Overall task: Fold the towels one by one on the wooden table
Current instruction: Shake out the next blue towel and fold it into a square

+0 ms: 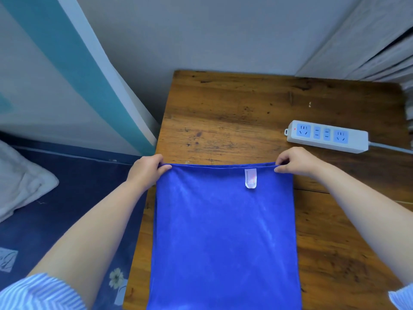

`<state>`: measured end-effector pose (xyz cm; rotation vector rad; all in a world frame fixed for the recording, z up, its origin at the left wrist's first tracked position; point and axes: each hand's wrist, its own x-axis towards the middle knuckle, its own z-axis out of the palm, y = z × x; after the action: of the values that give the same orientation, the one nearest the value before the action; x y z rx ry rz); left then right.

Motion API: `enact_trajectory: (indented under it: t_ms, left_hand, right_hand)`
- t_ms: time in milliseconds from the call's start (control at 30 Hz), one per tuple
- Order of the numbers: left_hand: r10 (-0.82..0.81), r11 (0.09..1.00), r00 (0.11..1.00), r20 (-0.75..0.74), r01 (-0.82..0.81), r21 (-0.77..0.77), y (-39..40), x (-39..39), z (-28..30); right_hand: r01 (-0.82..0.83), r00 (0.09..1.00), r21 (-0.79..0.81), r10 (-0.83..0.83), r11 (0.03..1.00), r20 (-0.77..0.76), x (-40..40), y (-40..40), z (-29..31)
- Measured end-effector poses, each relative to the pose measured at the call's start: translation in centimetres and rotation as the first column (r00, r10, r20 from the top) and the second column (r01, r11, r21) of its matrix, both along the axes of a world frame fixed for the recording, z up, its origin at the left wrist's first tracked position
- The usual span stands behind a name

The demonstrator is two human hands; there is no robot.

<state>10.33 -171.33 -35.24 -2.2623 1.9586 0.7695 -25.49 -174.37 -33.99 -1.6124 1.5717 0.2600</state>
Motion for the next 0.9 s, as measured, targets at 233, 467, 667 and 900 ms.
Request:
enact_trajectory:
  t_ms: [233, 467, 667, 900]
  left_hand:
    - [0.178, 0.983, 0.953, -0.246, -0.186, -0.007, 0.1, 0.1, 1.0]
    - [0.172, 0.985, 0.928, -0.332, -0.169, 0.038, 1.4, 0.8, 2.9]
    - [-0.363, 0.93, 0.91, 0.2, 0.343, 0.13, 2.8, 1.0, 5.4]
    - [-0.578, 0.814, 0.672, 0.462, 0.517, 0.266, 5.8, 0.8, 8.8]
  right_hand:
    - [0.079, 0.996, -0.069, -0.076, 0.994, 0.042, -1.1, 0.7, 1.0]
    - [0.009, 1.0, -0.021, -0.009, 1.0, -0.006, -1.5, 1.9, 3.6]
    - [-0.061, 0.997, -0.138, 0.053, 0.989, -0.064, -1.1, 3.8, 6.2]
    - [-0.081, 0.994, -0.274, 0.056, 0.958, -0.099, -0.1, 7.5, 9.9]
